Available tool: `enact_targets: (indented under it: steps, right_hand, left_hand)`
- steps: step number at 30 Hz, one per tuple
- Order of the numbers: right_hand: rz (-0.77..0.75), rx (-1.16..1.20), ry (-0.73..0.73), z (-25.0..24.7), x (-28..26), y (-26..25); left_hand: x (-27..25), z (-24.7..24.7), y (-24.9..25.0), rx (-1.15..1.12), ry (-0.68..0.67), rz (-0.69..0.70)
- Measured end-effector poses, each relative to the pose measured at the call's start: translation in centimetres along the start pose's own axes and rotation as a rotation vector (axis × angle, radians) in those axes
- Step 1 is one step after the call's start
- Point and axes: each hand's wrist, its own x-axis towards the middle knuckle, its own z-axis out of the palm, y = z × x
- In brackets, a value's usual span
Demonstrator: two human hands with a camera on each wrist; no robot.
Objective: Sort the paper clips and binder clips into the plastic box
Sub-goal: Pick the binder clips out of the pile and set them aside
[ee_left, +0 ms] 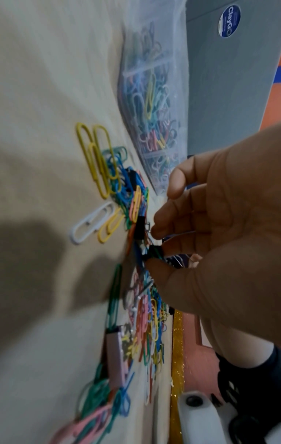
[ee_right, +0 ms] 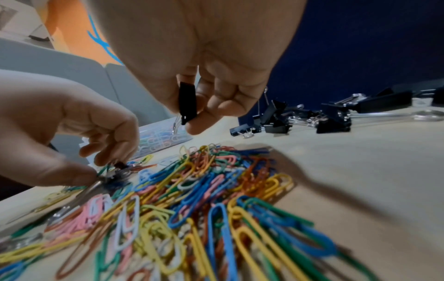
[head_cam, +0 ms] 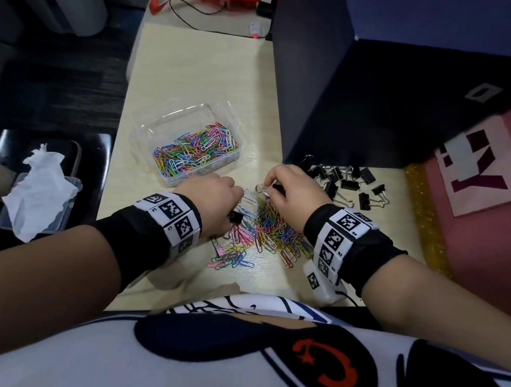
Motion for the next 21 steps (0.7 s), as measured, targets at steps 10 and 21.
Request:
enact_targets:
  steps: [10,21]
  right_hand:
    - [0.104,0.042,0.177,-0.8,-1.1,1.5]
    - [0.259,-0.215,0.361,-0.6,-1.9,2.8]
  left_hand:
    - [0.5,-0.1,0.2,0.067,-0.089,0.093]
    - [0.8,0.3,0.4,0.042,0.011,0.034]
